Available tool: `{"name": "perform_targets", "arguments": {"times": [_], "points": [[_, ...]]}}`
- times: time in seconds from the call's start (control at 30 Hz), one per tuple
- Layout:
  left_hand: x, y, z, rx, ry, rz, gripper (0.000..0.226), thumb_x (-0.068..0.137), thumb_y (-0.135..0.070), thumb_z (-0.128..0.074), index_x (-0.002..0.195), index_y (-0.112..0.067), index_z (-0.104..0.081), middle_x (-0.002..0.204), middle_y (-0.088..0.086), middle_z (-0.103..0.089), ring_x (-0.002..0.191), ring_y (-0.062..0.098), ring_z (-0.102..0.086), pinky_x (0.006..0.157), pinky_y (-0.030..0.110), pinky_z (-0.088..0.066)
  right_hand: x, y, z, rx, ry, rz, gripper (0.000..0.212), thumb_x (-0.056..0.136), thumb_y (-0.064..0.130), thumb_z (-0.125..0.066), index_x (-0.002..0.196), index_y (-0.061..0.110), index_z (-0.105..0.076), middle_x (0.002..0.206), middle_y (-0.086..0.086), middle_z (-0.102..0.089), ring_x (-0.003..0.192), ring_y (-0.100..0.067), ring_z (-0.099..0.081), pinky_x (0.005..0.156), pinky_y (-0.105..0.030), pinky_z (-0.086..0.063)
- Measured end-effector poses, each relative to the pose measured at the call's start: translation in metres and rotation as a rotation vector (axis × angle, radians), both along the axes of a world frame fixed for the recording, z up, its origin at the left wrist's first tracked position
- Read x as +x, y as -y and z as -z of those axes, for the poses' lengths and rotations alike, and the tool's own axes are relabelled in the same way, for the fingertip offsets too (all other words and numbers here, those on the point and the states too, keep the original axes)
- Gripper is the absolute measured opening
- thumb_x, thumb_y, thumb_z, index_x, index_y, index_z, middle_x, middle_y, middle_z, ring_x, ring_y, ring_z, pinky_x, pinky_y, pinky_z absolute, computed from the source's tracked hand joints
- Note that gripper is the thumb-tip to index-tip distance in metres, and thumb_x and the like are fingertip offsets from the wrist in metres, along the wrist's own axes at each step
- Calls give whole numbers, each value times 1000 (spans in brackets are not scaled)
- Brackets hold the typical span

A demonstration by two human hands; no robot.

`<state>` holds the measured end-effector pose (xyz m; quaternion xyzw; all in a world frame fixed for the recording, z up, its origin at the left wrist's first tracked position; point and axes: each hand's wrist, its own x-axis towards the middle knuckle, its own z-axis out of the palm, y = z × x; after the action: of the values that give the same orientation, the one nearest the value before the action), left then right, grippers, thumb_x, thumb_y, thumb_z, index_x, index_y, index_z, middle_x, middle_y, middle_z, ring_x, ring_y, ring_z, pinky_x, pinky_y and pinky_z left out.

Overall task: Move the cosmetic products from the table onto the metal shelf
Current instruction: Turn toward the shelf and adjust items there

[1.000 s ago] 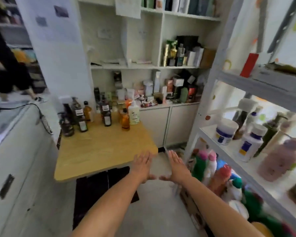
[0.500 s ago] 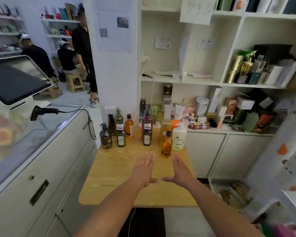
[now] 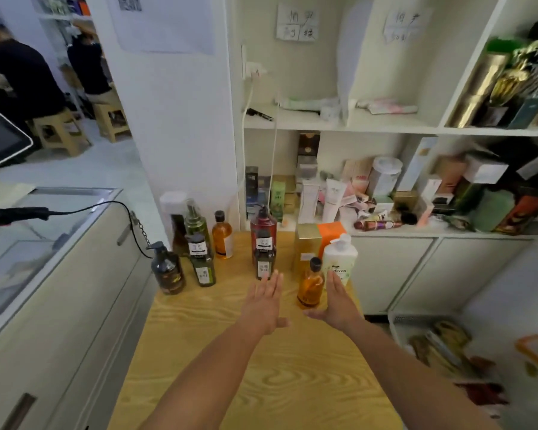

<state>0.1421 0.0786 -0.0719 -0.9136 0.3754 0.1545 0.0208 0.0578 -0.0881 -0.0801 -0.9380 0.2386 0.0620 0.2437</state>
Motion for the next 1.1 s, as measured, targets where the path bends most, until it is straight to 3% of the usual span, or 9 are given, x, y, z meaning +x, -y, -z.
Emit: {"name": "perform_targets", "arguments": {"times": [0.17, 0.27, 0.4, 0.57, 0.93, 1.0, 1.03, 1.1], "points": [[56, 26, 29, 17, -27, 102, 106, 88, -59, -51, 148, -11, 22, 158, 6, 24, 145, 25, 22, 118, 45, 6, 43, 6, 27, 76, -25, 116, 124, 70, 57, -72, 150, 13, 12, 159, -4, 10, 147, -19, 3, 120, -36, -14], [74, 40, 43, 15, -75, 164, 107, 88, -56, -54, 148, -10, 22, 158, 7, 23, 146, 25, 20, 117, 43, 7, 59, 10, 33, 156, 30, 227, 119, 62, 45, -83, 150, 16, -8, 157, -3, -17, 144, -21, -19, 116, -37, -25], [82, 55, 58, 13, -111, 242, 111, 86, -52, -60, 149, -11, 22, 159, 7, 22, 147, 25, 16, 118, 41, 5, 70, 14, 41, 232, 88, 356, 98, 58, 28, -88, 139, 19, -34, 137, -2, -50, 125, -22, -48, 102, -37, -42], [89, 65, 70, 24, -123, 326, 113, 85, -54, -61, 149, -13, 22, 158, 5, 24, 146, 24, 19, 118, 40, 7, 81, 16, 46, 292, 95, 442, 77, 62, 27, -85, 127, 21, -44, 123, -1, -60, 115, -23, -56, 95, -35, -45], [83, 81, 67, -112, -186, 334, 113, 82, -55, -63, 151, -16, 17, 159, 1, 20, 146, 19, 17, 114, 35, 13, 63, 11, 40, 302, 151, 507, 64, 65, 21, -79, 123, 21, -51, 114, -3, -65, 108, -23, -59, 90, -36, -49], [73, 86, 60, -146, -261, 320, 110, 80, -51, -68, 154, -18, 7, 162, 2, 6, 149, 21, 1, 118, 35, 1, 49, 12, 36, 309, 142, 520, 65, 66, 21, -78, 123, 21, -49, 111, -2, -65, 104, -22, -60, 87, -36, -50], [67, 90, 57, -170, -321, 299, 106, 79, -48, -71, 154, -19, -3, 161, 4, -8, 147, 23, -15, 119, 37, -13, 41, 13, 33, 313, 143, 531, 65, 65, 21, -78, 123, 22, -49, 108, -2, -66, 103, -22, -61, 85, -36, -51], [52, 98, 46, -216, -452, 254, 93, 75, -37, -77, 149, -21, -24, 151, 4, -37, 134, 25, -40, 109, 37, -36, 22, 17, 25, 311, 166, 558, 67, 63, 22, -79, 123, 23, -50, 105, -1, -66, 101, -21, -61, 85, -38, -52]]}}
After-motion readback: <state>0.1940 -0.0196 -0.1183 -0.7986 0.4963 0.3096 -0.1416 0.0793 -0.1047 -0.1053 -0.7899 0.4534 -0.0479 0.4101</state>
